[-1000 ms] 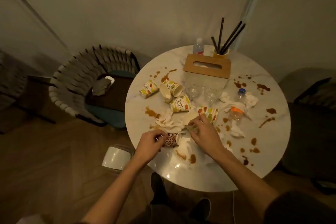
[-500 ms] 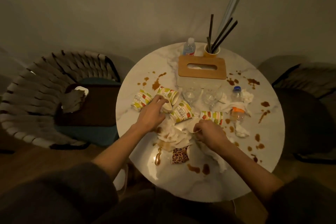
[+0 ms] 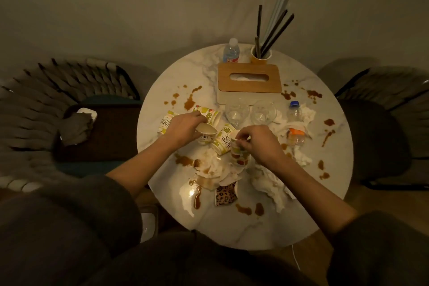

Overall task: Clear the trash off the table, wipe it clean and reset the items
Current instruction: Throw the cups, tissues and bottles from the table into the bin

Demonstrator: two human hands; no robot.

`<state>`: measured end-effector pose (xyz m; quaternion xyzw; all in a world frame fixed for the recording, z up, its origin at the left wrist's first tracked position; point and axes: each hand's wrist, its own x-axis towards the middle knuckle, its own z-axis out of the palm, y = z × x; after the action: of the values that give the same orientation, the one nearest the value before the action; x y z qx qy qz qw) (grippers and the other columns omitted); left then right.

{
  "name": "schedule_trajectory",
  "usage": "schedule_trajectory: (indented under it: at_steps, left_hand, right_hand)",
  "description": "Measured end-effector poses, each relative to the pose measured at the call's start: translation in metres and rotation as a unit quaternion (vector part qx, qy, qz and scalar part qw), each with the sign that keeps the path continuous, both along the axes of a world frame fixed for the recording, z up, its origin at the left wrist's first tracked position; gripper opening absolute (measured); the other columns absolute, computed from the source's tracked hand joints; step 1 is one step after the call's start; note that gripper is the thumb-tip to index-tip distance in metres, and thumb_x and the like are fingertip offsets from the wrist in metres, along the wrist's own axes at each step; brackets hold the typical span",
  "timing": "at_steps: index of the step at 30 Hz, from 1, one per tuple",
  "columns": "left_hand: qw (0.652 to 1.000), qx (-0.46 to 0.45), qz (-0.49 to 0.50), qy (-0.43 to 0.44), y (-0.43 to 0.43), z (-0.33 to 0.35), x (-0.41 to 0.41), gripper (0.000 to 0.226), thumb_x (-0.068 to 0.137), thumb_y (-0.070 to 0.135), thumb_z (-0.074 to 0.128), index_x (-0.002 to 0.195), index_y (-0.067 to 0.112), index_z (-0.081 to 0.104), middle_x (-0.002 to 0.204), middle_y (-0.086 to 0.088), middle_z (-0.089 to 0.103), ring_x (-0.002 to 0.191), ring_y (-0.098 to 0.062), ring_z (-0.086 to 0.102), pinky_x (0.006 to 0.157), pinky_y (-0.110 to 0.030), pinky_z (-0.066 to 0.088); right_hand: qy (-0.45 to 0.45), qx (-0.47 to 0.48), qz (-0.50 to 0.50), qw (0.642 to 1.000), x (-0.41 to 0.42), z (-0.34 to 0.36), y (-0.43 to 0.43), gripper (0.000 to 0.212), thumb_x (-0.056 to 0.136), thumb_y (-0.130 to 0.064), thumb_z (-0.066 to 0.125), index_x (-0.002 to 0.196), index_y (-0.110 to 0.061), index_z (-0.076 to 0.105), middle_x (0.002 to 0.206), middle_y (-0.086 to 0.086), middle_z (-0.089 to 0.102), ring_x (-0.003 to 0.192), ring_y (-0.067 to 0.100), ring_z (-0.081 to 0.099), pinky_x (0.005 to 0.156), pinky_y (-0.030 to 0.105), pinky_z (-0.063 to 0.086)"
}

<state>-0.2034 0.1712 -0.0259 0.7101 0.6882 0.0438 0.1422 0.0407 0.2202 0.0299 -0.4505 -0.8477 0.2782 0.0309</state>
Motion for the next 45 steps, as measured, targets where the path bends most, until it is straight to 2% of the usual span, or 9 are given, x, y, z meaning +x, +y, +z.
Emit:
schedule_trajectory:
  at_steps: [6, 9, 12, 21, 25, 28, 32, 37, 45]
  left_hand:
    - [0.983, 0.05, 0.16, -0.074, -0.057, 0.031, 0.011, 0.039, 0.081, 0.048, 0.066, 0.112, 0.027, 0.054, 0.107, 0.003, 0.067, 0.093, -0.022, 0.063, 0.072, -0.038, 0.052]
    - [0.96, 0.047, 0.26, -0.097, -0.109, 0.04, 0.015, 0.026, 0.081, 0.048, 0.066, 0.097, 0.029, 0.058, 0.1, 0.007, 0.066, 0.088, -0.018, 0.061, 0.072, -0.036, 0.05]
    - [0.929, 0.064, 0.352, -0.099, -0.177, 0.049, 0.021, 0.021, 0.081, 0.044, 0.069, 0.094, 0.028, 0.064, 0.101, 0.009, 0.064, 0.087, -0.011, 0.058, 0.07, -0.032, 0.048]
    - [0.818, 0.061, 0.558, -0.122, -0.348, 0.042, 0.063, 0.016, 0.078, 0.04, 0.075, 0.085, 0.025, 0.07, 0.091, 0.011, 0.059, 0.074, -0.002, 0.052, 0.062, -0.02, 0.038]
    - [0.802, 0.035, 0.58, -0.135, -0.38, 0.032, 0.069, 0.016, 0.08, 0.04, 0.073, 0.089, 0.026, 0.07, 0.092, 0.012, 0.056, 0.073, -0.001, 0.05, 0.058, -0.015, 0.037]
    - [0.802, 0.013, 0.58, -0.144, -0.402, 0.022, 0.059, 0.018, 0.082, 0.041, 0.071, 0.092, 0.026, 0.069, 0.095, 0.011, 0.056, 0.072, -0.001, 0.049, 0.057, -0.018, 0.037]
    - [0.807, -0.019, 0.572, -0.149, -0.433, 0.005, 0.03, 0.02, 0.083, 0.05, 0.066, 0.09, 0.031, 0.067, 0.098, 0.013, 0.058, 0.076, -0.002, 0.052, 0.061, -0.027, 0.049]
    - [0.817, -0.036, 0.549, -0.172, -0.47, -0.023, -0.022, 0.021, 0.083, 0.055, 0.063, 0.083, 0.034, 0.064, 0.098, 0.015, 0.06, 0.07, 0.001, 0.056, 0.054, -0.016, 0.04]
    - [0.802, -0.064, 0.539, -0.249, -0.489, -0.141, -0.103, 0.018, 0.084, 0.031, 0.072, 0.097, 0.025, 0.062, 0.111, -0.001, 0.065, 0.069, -0.007, 0.062, 0.044, -0.013, 0.044]
  right_hand:
    - [0.087, -0.024, 0.012, 0.996, -0.014, 0.005, 0.0, 0.006, 0.082, -0.02, 0.075, 0.088, -0.019, 0.077, 0.079, -0.005, 0.07, 0.072, 0.005, 0.064, 0.072, 0.031, 0.056]
    - [0.148, -0.058, 0.038, 0.987, -0.025, 0.008, -0.011, 0.005, 0.081, -0.012, 0.076, 0.084, -0.015, 0.077, 0.071, -0.009, 0.065, 0.062, -0.001, 0.06, 0.067, 0.026, 0.055]
    - [0.188, -0.121, 0.081, 0.971, -0.044, 0.005, -0.039, 0.009, 0.079, -0.011, 0.077, 0.081, -0.019, 0.074, 0.07, -0.008, 0.069, 0.062, 0.004, 0.065, 0.065, 0.027, 0.056]
    - [0.136, -0.22, 0.228, 0.939, -0.079, -0.017, -0.159, 0.005, 0.081, -0.014, 0.076, 0.085, -0.015, 0.074, 0.074, -0.007, 0.067, 0.071, 0.009, 0.065, 0.062, 0.02, 0.05]
    - [0.097, -0.225, 0.242, 0.939, -0.085, -0.03, -0.19, 0.006, 0.082, -0.017, 0.076, 0.088, -0.016, 0.075, 0.087, -0.003, 0.069, 0.078, 0.007, 0.062, 0.068, 0.016, 0.048]
    - [0.071, -0.233, 0.231, 0.942, -0.094, -0.039, -0.213, 0.009, 0.082, -0.017, 0.077, 0.09, -0.016, 0.074, 0.095, -0.001, 0.069, 0.085, 0.012, 0.064, 0.074, 0.021, 0.053]
    - [0.036, -0.237, 0.205, 0.949, -0.111, -0.058, -0.247, 0.012, 0.081, -0.017, 0.077, 0.093, -0.016, 0.074, 0.099, -0.001, 0.069, 0.09, 0.013, 0.064, 0.082, 0.026, 0.056]
    - [0.034, -0.153, 0.169, 0.973, -0.13, -0.093, -0.289, 0.014, 0.079, -0.016, 0.079, 0.091, -0.015, 0.073, 0.103, -0.005, 0.055, 0.093, 0.007, 0.054, 0.085, 0.019, 0.048]
    - [-0.049, -0.188, 0.145, 0.97, -0.161, -0.225, -0.32, 0.014, 0.08, -0.012, 0.077, 0.093, -0.017, 0.075, 0.095, -0.006, 0.06, 0.083, 0.006, 0.06, 0.081, 0.028, 0.055]
